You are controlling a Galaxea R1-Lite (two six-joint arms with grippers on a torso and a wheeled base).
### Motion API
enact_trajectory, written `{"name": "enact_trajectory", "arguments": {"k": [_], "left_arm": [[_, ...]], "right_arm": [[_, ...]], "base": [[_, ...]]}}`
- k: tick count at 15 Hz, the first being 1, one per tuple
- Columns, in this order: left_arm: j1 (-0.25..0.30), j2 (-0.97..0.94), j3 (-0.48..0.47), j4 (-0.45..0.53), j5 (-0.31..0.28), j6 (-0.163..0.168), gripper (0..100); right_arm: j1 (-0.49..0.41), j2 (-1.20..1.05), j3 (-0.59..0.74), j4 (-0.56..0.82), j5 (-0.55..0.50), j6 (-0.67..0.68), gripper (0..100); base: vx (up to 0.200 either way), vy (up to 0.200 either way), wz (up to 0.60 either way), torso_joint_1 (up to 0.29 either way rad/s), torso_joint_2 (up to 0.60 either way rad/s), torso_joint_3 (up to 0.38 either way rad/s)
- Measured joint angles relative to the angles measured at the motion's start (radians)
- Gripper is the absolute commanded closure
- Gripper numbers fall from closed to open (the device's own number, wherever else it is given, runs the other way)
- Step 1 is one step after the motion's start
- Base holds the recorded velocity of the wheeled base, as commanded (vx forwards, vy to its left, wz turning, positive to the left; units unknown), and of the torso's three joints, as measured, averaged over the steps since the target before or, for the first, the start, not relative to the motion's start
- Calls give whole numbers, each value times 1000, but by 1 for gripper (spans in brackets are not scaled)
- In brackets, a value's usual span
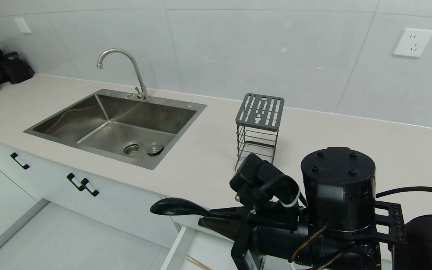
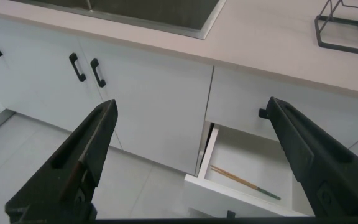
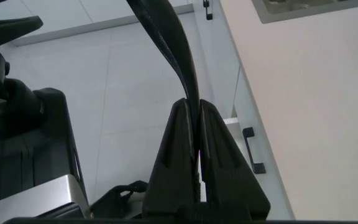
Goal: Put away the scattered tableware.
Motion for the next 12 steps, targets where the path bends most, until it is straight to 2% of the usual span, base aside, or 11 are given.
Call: {"name": "enact_trajectory", "arguments": {"k": [6,12], "left_arm": [[0,0,0,0,0,1,0],[0,0,0,0,0,1,0]], "right_arm": [[16,6,-48,63,-1,-52,100],[28,7,-76,77,1,-86,100]], "base": [[0,0,0,0,0,0],[0,0,0,-152,300,146]]}}
